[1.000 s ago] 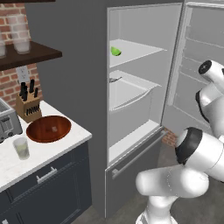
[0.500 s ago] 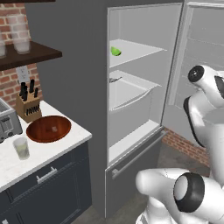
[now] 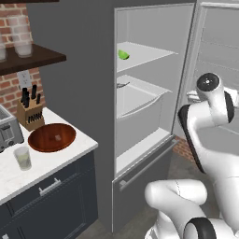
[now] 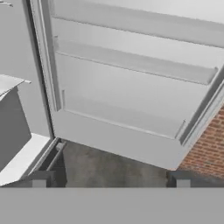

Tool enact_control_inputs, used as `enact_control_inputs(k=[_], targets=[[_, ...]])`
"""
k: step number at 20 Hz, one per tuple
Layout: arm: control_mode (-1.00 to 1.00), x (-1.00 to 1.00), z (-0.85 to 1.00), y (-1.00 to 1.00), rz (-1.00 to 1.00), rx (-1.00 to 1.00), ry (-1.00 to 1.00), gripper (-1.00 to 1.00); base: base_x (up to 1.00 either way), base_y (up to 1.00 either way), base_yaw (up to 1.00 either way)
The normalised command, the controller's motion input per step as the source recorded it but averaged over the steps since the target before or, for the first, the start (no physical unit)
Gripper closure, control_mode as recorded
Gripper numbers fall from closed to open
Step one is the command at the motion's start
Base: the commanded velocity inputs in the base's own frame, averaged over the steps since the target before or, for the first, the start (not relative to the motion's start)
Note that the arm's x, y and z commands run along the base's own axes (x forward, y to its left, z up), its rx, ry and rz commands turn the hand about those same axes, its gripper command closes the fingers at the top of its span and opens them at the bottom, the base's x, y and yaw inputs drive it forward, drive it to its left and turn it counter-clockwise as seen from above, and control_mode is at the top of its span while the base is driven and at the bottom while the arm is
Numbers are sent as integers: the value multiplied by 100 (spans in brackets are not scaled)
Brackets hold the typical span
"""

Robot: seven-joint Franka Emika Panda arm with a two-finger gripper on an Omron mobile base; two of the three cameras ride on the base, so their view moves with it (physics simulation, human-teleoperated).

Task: Grab a lemon wedge from the fridge and one ice cube from the ice bowl, and put them in the glass of lemonade.

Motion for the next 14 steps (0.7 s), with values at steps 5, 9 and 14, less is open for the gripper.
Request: enact_control_inputs(k=[5,9,14], targets=[[-100,-4,33,87,46,38,15,-100,0,0,0],[-100,-44,11,71,57,26,24,-100,0,0,0],[-100,-92,-5,70,52,21,3,-100,0,0,0]])
